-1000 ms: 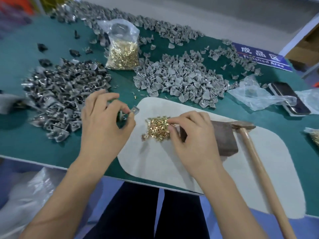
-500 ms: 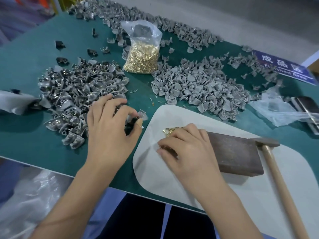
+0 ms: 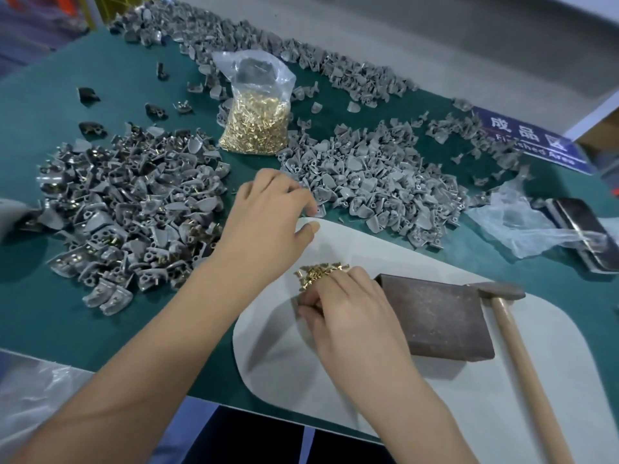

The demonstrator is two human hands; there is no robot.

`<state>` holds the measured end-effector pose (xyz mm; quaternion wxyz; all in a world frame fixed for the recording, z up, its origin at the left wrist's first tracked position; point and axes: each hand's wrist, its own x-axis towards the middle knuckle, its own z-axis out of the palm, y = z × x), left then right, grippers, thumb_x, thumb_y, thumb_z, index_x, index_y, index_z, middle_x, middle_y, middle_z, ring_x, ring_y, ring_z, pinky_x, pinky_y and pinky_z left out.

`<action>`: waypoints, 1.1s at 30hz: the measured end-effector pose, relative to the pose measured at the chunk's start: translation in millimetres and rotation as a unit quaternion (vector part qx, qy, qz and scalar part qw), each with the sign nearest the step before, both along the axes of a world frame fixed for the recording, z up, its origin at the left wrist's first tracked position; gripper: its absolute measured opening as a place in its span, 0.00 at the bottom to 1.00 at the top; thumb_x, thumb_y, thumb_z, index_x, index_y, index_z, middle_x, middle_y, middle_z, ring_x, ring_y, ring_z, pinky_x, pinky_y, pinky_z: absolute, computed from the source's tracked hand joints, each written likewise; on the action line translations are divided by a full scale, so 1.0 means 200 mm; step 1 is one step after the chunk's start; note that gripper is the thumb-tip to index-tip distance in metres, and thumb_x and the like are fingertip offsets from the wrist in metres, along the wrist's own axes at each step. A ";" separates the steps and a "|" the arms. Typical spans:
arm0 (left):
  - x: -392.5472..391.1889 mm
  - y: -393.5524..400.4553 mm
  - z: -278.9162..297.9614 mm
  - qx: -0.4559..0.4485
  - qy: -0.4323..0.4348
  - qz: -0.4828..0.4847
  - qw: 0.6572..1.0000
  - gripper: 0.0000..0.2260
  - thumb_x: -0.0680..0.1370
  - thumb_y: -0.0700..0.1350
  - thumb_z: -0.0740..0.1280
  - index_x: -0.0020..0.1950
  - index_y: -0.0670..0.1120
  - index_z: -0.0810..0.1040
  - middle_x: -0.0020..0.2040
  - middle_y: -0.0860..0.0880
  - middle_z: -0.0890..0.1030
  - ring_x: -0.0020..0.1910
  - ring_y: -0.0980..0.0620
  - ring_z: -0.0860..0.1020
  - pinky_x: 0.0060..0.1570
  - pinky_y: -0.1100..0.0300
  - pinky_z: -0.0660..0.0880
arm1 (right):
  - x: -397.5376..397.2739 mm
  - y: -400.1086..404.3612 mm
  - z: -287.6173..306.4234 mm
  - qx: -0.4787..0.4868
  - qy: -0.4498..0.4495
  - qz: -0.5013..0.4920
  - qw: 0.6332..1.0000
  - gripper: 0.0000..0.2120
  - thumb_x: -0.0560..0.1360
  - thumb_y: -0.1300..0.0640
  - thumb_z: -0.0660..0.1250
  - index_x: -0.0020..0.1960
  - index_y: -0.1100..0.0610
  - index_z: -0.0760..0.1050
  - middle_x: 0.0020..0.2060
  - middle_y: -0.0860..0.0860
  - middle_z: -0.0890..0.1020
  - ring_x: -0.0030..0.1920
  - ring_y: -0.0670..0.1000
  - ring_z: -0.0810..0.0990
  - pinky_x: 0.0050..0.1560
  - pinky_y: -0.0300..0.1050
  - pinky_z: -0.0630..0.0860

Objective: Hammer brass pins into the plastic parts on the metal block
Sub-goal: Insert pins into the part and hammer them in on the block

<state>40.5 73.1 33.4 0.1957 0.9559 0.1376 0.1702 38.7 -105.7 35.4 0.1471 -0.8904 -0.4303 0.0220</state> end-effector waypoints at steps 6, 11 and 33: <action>0.16 0.01 -0.02 0.053 0.034 -0.005 0.998 0.14 0.80 0.51 0.68 0.65 0.55 0.78 0.59 0.51 0.78 0.65 0.47 0.69 0.60 0.51 0.64 | 0.00 0.01 0.01 0.062 0.050 -0.015 0.997 0.01 0.80 0.57 0.66 0.51 0.54 0.76 0.48 0.47 0.79 0.50 0.53 0.72 0.52 0.49 0.71; 0.17 0.01 -0.06 0.025 0.021 0.000 0.999 0.11 0.81 0.49 0.67 0.64 0.55 0.79 0.58 0.55 0.80 0.65 0.50 0.71 0.59 0.52 0.63 | 0.02 0.01 0.01 0.118 0.085 -0.036 0.989 0.06 0.76 0.61 0.71 0.47 0.53 0.75 0.43 0.44 0.78 0.47 0.47 0.71 0.48 0.42 0.69; 0.12 -0.10 -0.05 0.018 -0.116 -0.064 0.991 0.07 0.80 0.42 0.69 0.57 0.49 0.80 0.51 0.52 0.83 0.54 0.47 0.78 0.55 0.53 0.66 | 0.23 -0.08 0.01 0.448 0.443 -0.133 0.765 0.08 0.83 0.61 0.64 0.52 0.50 0.80 0.30 0.51 0.78 0.26 0.50 0.75 0.30 0.42 0.74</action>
